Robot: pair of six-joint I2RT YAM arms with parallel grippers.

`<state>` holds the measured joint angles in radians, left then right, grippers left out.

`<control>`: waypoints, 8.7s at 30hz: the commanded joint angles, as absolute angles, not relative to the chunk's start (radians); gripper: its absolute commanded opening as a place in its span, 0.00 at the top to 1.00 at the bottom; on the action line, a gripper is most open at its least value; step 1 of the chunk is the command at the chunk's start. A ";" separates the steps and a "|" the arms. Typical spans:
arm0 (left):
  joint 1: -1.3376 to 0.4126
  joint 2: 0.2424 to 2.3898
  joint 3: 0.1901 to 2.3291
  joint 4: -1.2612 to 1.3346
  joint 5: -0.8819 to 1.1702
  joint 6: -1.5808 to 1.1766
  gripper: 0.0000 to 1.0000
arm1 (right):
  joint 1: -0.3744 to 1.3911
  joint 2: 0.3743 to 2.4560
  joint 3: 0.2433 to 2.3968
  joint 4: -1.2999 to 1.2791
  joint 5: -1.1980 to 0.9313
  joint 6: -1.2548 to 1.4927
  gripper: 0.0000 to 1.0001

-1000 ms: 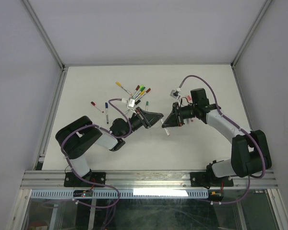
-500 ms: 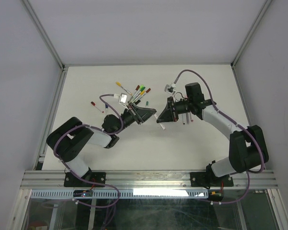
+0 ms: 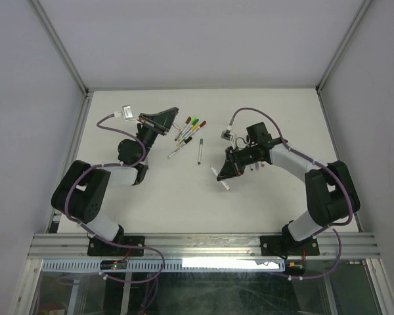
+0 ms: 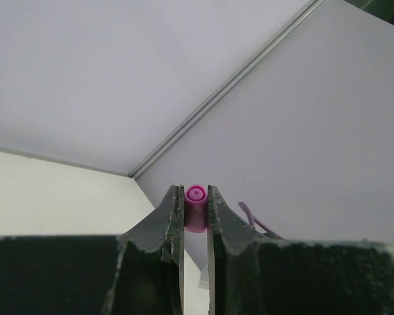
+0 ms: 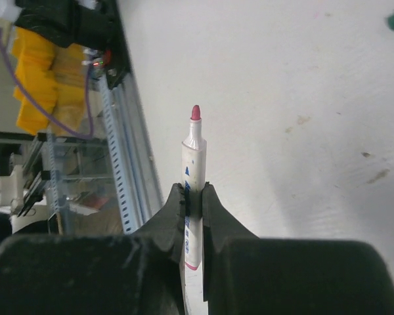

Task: Open the pen caps
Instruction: Place the pen at the center of the board, then place the pen cap at the center of the board, then pick up the pen from the center of the board.

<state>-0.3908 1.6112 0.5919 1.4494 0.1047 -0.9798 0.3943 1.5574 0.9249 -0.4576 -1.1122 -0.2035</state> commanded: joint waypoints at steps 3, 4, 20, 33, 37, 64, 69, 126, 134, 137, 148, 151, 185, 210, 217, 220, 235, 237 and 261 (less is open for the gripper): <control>-0.380 1.485 0.566 1.452 0.161 -0.956 1.00 | 0.331 1.541 0.917 -0.384 -0.721 -0.040 1.00; -0.381 1.472 0.554 1.409 0.176 -0.957 1.00 | 0.321 1.543 0.916 -0.381 -0.683 -0.014 1.00; -0.503 1.359 0.390 1.151 0.156 -0.916 1.00 | 0.316 1.575 0.931 -0.295 -0.050 0.229 0.97; -0.623 1.412 0.429 1.069 0.081 -0.867 1.00 | 0.331 1.647 0.968 -0.313 0.015 0.185 0.77; -0.639 1.422 0.451 1.054 0.076 -0.857 1.00 | 0.331 1.646 0.973 -0.319 0.010 0.179 0.71; -0.776 2.100 1.387 0.131 -0.078 -0.721 1.00 | 0.140 1.442 1.048 -0.450 -0.343 -0.057 0.70; -0.809 2.289 1.716 -0.133 -0.192 -0.699 1.00 | 0.109 1.413 1.040 -0.444 -0.350 -0.069 0.70; -0.807 1.467 0.751 0.641 -0.075 -0.394 0.23 | 0.041 1.274 1.008 -0.519 -0.818 -0.280 0.69; -0.795 1.236 0.461 0.706 -0.144 -0.378 0.01 | 0.042 1.198 0.981 -0.482 -0.897 -0.322 0.68; -0.779 1.212 0.418 0.711 -0.098 -0.411 0.01 | 0.043 1.154 0.978 -0.458 -0.875 -0.345 0.67; -0.761 1.134 0.351 0.680 -0.104 -0.459 0.01 | 0.044 1.046 0.984 -0.357 -0.969 -0.390 0.10; -0.760 1.128 0.348 0.661 -0.111 -0.474 0.01 | 0.044 1.092 1.011 -0.391 -1.081 -0.352 0.09; -0.834 1.342 0.638 0.137 -0.280 -0.532 0.02 | 0.041 1.105 0.885 -0.346 -1.123 -0.355 0.10; -0.889 1.476 0.772 -0.015 -0.379 -0.496 0.02 | 0.039 1.107 0.886 -0.352 -1.126 -0.360 0.10; -0.902 1.503 0.800 -0.041 -0.404 -0.495 0.02 | 0.039 1.108 0.886 -0.351 -1.126 -0.362 0.10; -0.906 1.517 0.815 -0.054 -0.414 -0.494 0.02 | 0.040 1.110 0.886 -0.351 -1.126 -0.362 0.10; -0.919 1.638 0.968 -0.191 -0.471 -0.496 0.05 | 0.039 1.111 0.887 -0.355 -1.131 -0.362 0.10; -0.919 1.656 0.989 -0.210 -0.477 -0.493 0.05 | 0.040 1.112 0.887 -0.355 -1.133 -0.362 0.10; -0.823 1.947 1.351 -0.338 -0.434 -0.375 0.39 | 0.039 1.107 0.883 -0.356 -1.141 -0.360 0.10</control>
